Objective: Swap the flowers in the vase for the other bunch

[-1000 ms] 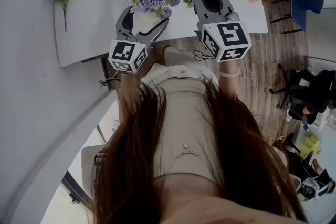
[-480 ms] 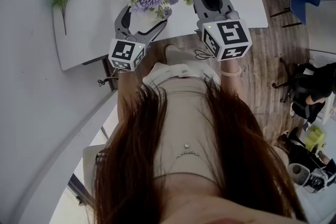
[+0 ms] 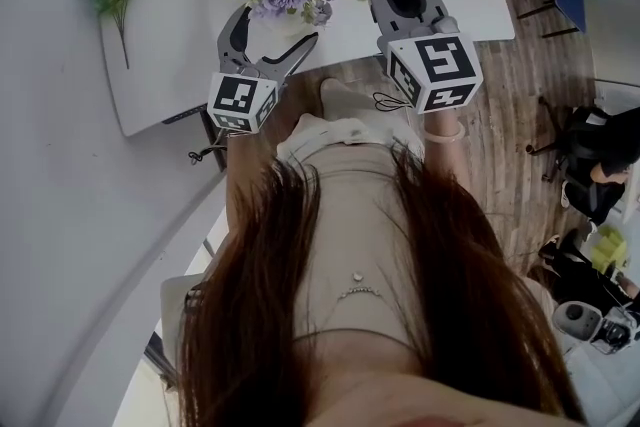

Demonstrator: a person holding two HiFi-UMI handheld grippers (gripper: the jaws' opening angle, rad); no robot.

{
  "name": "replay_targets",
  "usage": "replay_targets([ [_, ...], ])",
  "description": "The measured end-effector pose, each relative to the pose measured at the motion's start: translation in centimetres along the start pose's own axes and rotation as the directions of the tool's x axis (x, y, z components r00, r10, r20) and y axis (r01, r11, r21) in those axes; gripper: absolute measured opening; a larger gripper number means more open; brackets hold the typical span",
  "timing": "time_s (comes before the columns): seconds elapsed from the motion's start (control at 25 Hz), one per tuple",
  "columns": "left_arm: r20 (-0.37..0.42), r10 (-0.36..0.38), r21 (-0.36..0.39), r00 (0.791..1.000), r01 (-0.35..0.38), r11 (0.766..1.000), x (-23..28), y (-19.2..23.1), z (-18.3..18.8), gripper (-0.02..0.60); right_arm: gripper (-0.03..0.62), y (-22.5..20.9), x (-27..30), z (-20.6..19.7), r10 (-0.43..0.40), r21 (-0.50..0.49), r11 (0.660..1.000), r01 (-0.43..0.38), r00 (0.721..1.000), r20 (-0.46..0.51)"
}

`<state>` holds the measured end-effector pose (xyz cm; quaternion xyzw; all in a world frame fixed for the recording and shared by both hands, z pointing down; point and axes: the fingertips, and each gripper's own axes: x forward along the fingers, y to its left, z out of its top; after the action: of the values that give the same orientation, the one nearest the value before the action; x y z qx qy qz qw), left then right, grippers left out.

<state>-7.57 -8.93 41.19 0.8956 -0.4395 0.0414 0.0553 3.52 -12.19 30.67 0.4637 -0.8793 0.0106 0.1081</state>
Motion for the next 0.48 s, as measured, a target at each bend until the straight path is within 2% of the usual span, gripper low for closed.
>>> replay_targets([
  [0.48, 0.027, -0.032, 0.008, 0.999, 0.032, 0.999, 1.6, 0.5, 0.7, 0.506, 0.028, -1.5, -0.8, -0.1, -0.055, -0.003, 0.998, 0.055, 0.998, -0.006],
])
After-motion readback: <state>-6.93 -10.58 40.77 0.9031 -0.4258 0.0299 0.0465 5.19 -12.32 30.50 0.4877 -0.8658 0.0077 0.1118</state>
